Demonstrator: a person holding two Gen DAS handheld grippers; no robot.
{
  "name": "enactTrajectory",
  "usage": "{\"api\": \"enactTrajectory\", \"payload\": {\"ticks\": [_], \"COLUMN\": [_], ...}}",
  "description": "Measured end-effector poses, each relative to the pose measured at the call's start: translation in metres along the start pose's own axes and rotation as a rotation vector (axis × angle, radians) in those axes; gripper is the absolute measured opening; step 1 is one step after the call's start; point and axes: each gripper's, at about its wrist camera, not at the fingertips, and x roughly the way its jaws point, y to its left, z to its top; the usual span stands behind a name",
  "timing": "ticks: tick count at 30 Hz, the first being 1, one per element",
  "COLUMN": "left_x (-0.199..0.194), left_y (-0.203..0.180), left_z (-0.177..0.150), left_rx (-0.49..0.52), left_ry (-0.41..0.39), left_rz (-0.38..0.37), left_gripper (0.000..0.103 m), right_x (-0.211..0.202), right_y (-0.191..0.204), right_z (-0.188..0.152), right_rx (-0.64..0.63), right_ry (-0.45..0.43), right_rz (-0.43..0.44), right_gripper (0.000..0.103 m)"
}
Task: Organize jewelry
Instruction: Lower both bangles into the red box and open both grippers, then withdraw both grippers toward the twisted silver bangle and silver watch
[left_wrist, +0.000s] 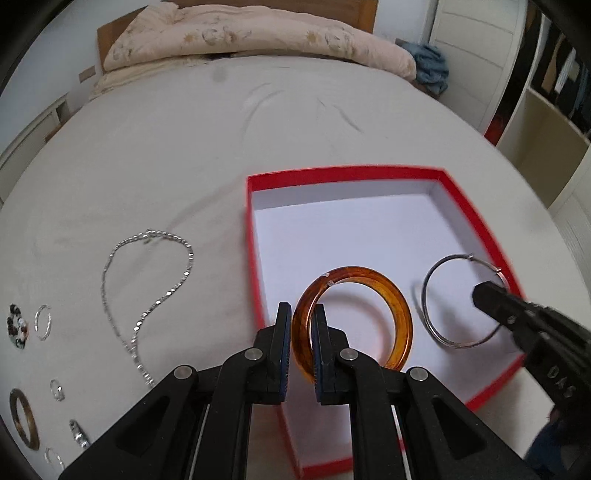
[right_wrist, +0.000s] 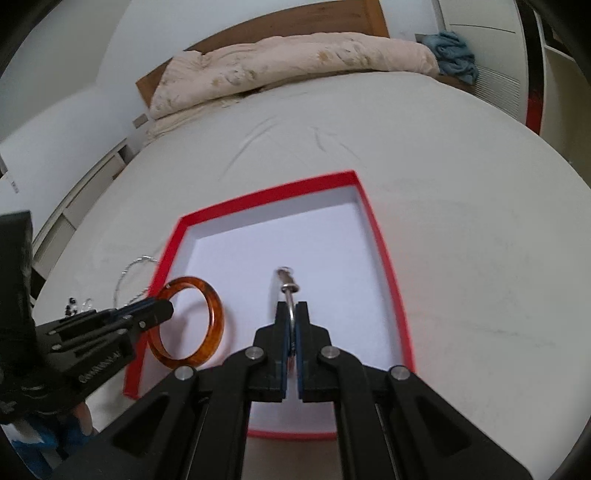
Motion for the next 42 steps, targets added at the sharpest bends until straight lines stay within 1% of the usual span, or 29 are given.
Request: {"api": "enactTrajectory", "payload": {"ticks": [2,4,6,8,9,11,12,13,16,17,22,25,26,28,32,34,35,38,42], "left_x": [0.006,0.008,0.009,0.009,0.009,0.006,0.005,0.002,-0.007,-0.013,-0.063,-0.104,-0.111,-0.14,-0.19,-0.214,-0.227,-0.259,-0.296], "left_y": [-0.004,-0.008,-0.012,-0.011,-0.009,-0.007,-0.006,-0.005,-0.005,-0.004,0.01,0.019,0.018,0.027,0.043,0.051,0.057,0.076,0.111], "left_z": [-0.003,-0.006,-0.007,-0.006,-0.006,-0.005,-0.004,-0.003,-0.003,-0.003,-0.009,-0.022,-0.022,-0.036,-0.064,-0.079,-0.088,-0.114,-0.153], "left_rx": [0.014,0.035,0.05,0.048,0.043,0.038,0.036,0.036,0.032,0.028,-0.016,-0.021,-0.019,-0.015,-0.007,-0.002,-0.003,-0.016,-0.069], "left_ry": [0.014,0.005,0.006,0.008,0.008,0.004,0.0,-0.007,-0.026,-0.033,-0.092,-0.127,-0.126,-0.12,-0.153,-0.17,-0.179,-0.202,-0.212], "left_rz": [0.001,0.017,0.024,0.023,0.018,0.005,0.004,-0.008,-0.014,-0.02,-0.03,-0.004,0.004,0.028,0.088,0.121,0.132,0.168,0.196], "left_gripper": [0.01,0.01,0.01,0.011,0.011,0.015,0.022,0.025,0.027,0.027,0.027,0.027,0.027,0.031,0.038,0.046,0.048,0.048,0.049], "right_x": [0.004,0.007,0.009,0.009,0.009,0.007,0.004,0.0,-0.012,-0.018,-0.064,-0.102,-0.116,-0.142,-0.188,-0.207,-0.219,-0.245,-0.27], "right_y": [-0.002,-0.002,0.002,0.007,0.008,0.005,0.003,0.004,0.005,0.006,0.012,0.024,0.031,0.045,0.079,0.096,0.105,0.128,0.153], "right_z": [-0.003,-0.008,-0.008,-0.008,-0.009,-0.007,-0.007,-0.007,-0.008,-0.007,-0.009,-0.016,-0.019,-0.026,-0.044,-0.053,-0.059,-0.072,-0.086], "right_rx": [-0.005,-0.014,-0.039,-0.064,-0.072,-0.07,-0.066,-0.07,-0.078,-0.08,-0.059,-0.064,-0.068,-0.08,-0.104,-0.116,-0.122,-0.149,-0.174], "right_ry": [0.018,0.041,0.043,0.052,0.054,0.054,0.048,0.041,0.026,0.018,-0.029,-0.061,-0.073,-0.095,-0.132,-0.147,-0.157,-0.178,-0.201], "right_rz": [-0.017,-0.038,-0.067,-0.096,-0.112,-0.134,-0.125,-0.134,-0.135,-0.14,-0.149,-0.143,-0.135,-0.107,-0.05,-0.029,-0.014,0.014,0.044], "right_gripper": [0.003,0.003,0.005,0.009,0.011,0.035,0.038,0.042,0.047,0.047,0.047,0.047,0.047,0.047,0.047,0.047,0.047,0.047,0.047]}}
